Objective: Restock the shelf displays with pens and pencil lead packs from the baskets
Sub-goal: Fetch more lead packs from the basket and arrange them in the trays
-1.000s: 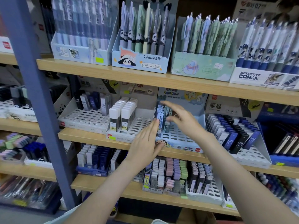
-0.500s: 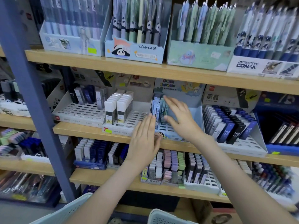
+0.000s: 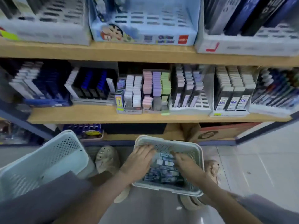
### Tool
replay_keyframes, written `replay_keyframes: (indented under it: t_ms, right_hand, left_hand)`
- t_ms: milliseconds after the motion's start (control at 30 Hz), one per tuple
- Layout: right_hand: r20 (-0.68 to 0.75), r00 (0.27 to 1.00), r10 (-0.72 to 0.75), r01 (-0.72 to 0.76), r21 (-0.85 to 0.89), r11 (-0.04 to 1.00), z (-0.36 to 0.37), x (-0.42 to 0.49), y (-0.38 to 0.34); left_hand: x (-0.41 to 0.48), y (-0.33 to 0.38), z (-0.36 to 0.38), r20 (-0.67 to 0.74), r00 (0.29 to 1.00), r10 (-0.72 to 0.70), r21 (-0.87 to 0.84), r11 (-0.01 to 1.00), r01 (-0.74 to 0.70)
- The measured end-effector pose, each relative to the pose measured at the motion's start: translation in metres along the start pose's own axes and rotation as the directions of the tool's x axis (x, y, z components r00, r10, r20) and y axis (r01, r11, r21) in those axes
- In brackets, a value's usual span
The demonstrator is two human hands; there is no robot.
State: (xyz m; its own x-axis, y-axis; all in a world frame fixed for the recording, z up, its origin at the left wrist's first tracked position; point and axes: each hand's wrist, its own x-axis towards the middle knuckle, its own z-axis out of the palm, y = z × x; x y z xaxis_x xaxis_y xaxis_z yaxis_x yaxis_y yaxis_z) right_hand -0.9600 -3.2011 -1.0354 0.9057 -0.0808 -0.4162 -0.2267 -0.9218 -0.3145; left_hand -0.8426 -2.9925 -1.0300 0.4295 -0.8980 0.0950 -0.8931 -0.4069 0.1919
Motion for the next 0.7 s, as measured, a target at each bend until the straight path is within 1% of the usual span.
replay_keyframes:
  t_ms: [67, 133, 167, 200, 267, 367, 433, 500, 533, 567, 700]
  right_hand:
    - [0.121, 0.993, 0.008, 0.007, -0.120, 0.993, 0.038, 0.010, 0.020]
    - [0.215, 0.976, 0.041, 0.001, -0.192, 0.981, 0.073, 0.021, 0.031]
    - [0.254, 0.966, 0.040, 0.023, -0.243, 0.970, 0.087, 0.027, 0.036]
    - [0.256, 0.966, 0.039, 0.032, -0.266, 0.963, 0.103, 0.034, 0.042]
    - [0.242, 0.970, -0.010, 0.088, -0.314, 0.945, 0.122, 0.046, 0.048]
    - [0.340, 0.936, -0.089, 0.220, -0.367, 0.904, 0.135, 0.064, 0.056]
    - [0.397, 0.910, -0.120, 0.275, -0.360, 0.891, 0.135, 0.071, 0.052]
    - [0.451, 0.874, -0.183, 0.359, -0.345, 0.867, 0.119, 0.070, 0.038]
    - [0.431, 0.877, -0.211, 0.367, -0.318, 0.874, 0.116, 0.070, 0.036]
    - [0.438, 0.871, -0.223, 0.388, -0.333, 0.859, 0.114, 0.069, 0.035]
    - [0.344, 0.912, -0.223, 0.347, -0.358, 0.867, 0.122, 0.074, 0.038]
  left_hand:
    - [-0.006, -0.008, 0.024, 0.063, 0.998, -0.023, -0.003, 1.000, 0.024]
    - [-0.010, -0.016, 0.042, 0.120, 0.992, -0.022, 0.041, 0.999, 0.017]
    - [-0.011, -0.018, 0.048, 0.152, 0.988, -0.018, 0.064, 0.998, 0.008]
    - [-0.011, -0.020, 0.053, 0.178, 0.984, -0.011, 0.079, 0.997, -0.004]
    - [-0.010, -0.024, 0.062, 0.223, 0.975, 0.002, 0.102, 0.995, -0.025]
    - [-0.011, -0.028, 0.071, 0.269, 0.963, 0.017, 0.116, 0.992, -0.050]
    - [-0.013, -0.030, 0.076, 0.260, 0.965, 0.026, 0.118, 0.991, -0.059]
    - [-0.014, -0.030, 0.078, 0.221, 0.974, 0.045, 0.133, 0.988, -0.076]
    - [-0.014, -0.031, 0.079, 0.193, 0.979, 0.059, 0.135, 0.987, -0.086]
    - [-0.014, -0.031, 0.080, 0.174, 0.983, 0.061, 0.127, 0.988, -0.084]
    - [-0.015, -0.031, 0.082, 0.141, 0.989, 0.043, 0.100, 0.993, -0.058]
